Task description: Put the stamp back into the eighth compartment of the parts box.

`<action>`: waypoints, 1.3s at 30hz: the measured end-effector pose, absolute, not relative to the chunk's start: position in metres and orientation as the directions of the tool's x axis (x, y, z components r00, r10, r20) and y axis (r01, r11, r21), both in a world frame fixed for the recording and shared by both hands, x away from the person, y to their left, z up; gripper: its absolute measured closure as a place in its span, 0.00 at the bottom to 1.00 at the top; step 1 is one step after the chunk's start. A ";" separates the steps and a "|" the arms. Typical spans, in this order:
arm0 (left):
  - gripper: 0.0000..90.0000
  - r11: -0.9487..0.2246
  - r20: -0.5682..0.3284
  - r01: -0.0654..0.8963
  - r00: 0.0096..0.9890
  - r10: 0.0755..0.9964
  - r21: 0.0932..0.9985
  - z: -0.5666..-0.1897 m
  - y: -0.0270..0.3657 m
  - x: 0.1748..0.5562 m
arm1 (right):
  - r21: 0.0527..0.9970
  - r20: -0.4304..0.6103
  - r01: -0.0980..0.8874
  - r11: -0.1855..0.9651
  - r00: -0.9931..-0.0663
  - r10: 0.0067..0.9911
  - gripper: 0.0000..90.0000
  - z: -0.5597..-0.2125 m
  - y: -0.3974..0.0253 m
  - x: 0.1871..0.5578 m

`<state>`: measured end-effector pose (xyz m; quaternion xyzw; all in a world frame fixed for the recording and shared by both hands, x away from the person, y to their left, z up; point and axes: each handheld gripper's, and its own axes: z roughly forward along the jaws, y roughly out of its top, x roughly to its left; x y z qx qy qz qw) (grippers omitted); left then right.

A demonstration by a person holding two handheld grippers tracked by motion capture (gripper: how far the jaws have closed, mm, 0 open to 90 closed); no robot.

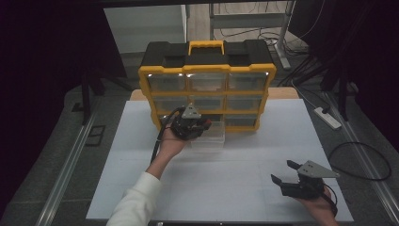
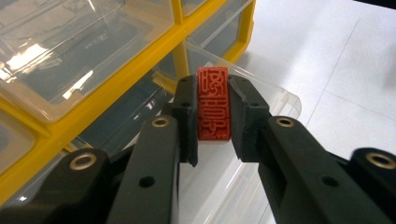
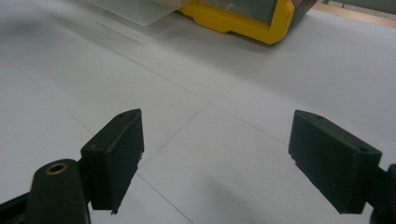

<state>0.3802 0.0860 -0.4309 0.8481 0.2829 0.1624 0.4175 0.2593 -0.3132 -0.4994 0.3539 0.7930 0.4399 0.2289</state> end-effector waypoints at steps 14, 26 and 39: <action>0.28 -0.421 -0.018 0.380 0.760 0.650 0.824 -0.425 0.091 0.376 | 0.859 -0.055 0.359 0.364 -0.644 0.763 0.21 -0.499 -0.313 0.259; 0.22 -0.423 0.000 0.352 0.768 0.640 0.835 -0.421 0.097 0.359 | 0.860 -0.055 0.358 0.364 -0.644 0.763 0.21 -0.499 -0.313 0.259; 0.21 -0.392 -0.011 0.351 0.757 0.653 0.850 -0.424 0.114 0.339 | 0.858 -0.054 0.363 0.363 -0.640 0.767 0.21 -0.500 -0.315 0.259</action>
